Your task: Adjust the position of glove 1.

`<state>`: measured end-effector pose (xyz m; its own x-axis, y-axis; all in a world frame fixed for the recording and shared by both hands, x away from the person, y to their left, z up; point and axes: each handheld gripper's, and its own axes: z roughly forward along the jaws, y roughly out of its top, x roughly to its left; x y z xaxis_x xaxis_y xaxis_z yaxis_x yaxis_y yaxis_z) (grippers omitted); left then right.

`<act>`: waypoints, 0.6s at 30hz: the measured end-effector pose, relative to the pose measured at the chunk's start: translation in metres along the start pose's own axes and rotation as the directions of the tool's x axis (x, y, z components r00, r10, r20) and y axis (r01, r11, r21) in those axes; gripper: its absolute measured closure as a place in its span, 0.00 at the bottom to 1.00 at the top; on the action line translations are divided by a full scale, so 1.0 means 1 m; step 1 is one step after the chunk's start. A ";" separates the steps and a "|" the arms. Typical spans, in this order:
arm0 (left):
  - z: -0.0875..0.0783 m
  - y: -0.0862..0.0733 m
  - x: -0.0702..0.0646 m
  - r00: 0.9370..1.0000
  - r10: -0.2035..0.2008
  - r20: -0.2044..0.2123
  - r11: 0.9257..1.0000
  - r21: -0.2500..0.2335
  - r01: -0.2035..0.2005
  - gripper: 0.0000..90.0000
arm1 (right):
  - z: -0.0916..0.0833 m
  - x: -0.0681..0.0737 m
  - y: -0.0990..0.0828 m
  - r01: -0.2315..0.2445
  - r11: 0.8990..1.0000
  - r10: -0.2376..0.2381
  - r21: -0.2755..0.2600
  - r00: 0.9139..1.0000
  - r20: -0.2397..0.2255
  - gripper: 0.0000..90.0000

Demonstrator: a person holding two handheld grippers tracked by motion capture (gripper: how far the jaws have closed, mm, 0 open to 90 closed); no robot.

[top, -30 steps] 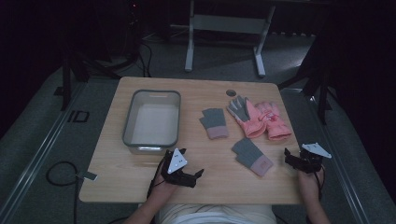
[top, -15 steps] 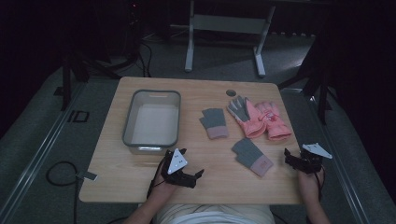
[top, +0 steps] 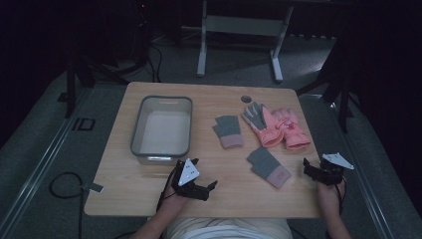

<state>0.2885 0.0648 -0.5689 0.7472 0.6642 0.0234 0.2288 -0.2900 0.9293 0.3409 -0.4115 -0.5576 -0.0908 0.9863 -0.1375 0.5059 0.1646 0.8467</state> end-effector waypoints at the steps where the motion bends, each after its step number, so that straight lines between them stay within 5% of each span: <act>1: 0.000 0.000 0.000 1.000 -0.002 0.000 1.000 -0.001 0.002 0.00 | 0.000 0.000 0.000 -0.006 1.000 0.006 0.001 1.000 -0.004 0.15; 14: -0.001 -0.001 0.000 1.000 -0.007 -0.010 1.000 -0.012 0.007 0.00 | -0.004 -0.002 0.005 -0.034 0.999 0.034 0.010 0.998 -0.057 0.15; 18: -0.001 0.000 -0.002 1.000 0.005 -0.013 1.000 -0.010 -0.006 0.00 | -0.007 0.001 0.007 0.005 1.000 -0.004 0.018 0.998 -0.057 0.15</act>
<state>0.2869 0.0644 -0.5691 0.7402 0.6716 0.0333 0.2181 -0.2866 0.9329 0.3383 -0.4092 -0.5482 -0.1413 0.9837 -0.1112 0.5208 0.1694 0.8367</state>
